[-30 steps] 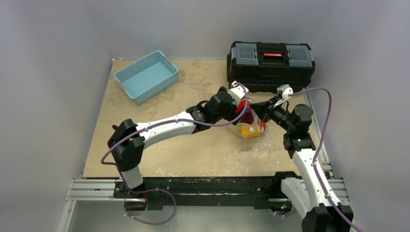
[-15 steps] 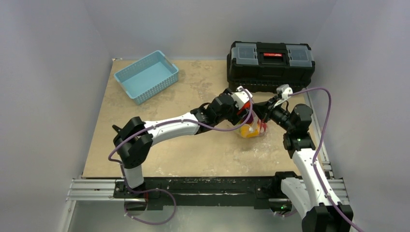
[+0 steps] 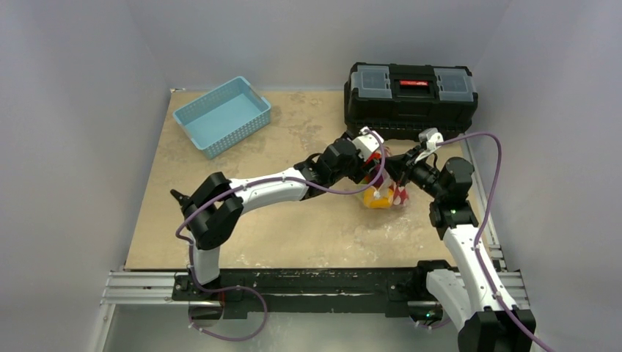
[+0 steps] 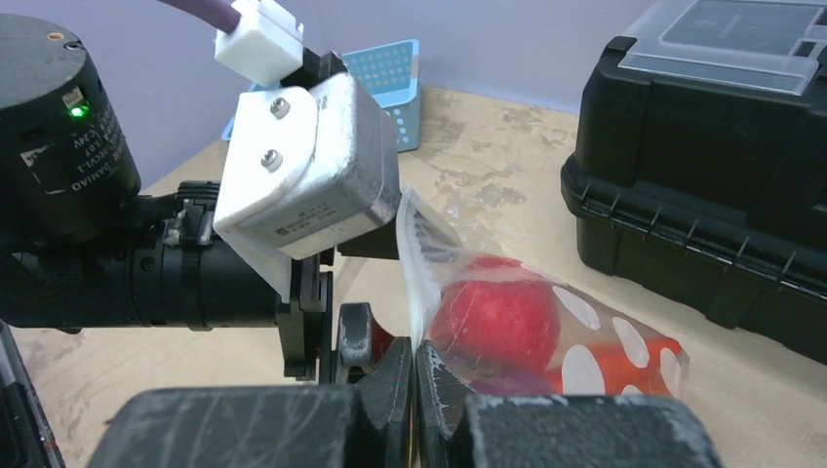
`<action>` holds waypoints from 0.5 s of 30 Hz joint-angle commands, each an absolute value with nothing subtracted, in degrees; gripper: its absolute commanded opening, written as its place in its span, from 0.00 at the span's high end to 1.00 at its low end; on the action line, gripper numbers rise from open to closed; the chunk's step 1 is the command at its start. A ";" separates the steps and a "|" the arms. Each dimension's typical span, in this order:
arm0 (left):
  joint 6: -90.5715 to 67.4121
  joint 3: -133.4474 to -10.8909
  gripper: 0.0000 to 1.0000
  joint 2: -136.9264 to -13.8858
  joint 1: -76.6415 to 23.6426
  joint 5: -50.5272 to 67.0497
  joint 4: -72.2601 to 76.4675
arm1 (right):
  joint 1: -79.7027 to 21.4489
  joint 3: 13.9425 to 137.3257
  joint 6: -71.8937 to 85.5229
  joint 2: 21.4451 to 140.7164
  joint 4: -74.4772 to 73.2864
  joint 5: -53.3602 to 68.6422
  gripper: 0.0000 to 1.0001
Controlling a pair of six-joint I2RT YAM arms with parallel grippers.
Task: Open the zip-top bag and remove the fake food
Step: Pick up the fake vegetable from the zipper food storage bag.
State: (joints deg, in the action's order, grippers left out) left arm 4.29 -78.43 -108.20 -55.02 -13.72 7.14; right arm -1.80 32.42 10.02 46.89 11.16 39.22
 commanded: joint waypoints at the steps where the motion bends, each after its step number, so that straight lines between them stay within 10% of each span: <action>1: 6.10 -78.94 0.36 -108.11 -54.44 -12.93 13.57 | -1.61 33.13 9.33 46.76 13.58 40.48 1.00; 7: 6.94 -76.81 0.66 -106.61 -54.39 -9.12 15.20 | -1.64 33.22 9.07 46.93 13.29 40.27 1.00; 15: 5.45 -73.25 0.79 -102.34 -54.38 -8.57 13.55 | -1.64 33.37 8.92 47.11 13.11 40.25 1.00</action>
State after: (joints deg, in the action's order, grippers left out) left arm 5.78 -74.32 -106.87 -54.76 -9.76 12.40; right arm -1.80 32.42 9.74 47.27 10.90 39.20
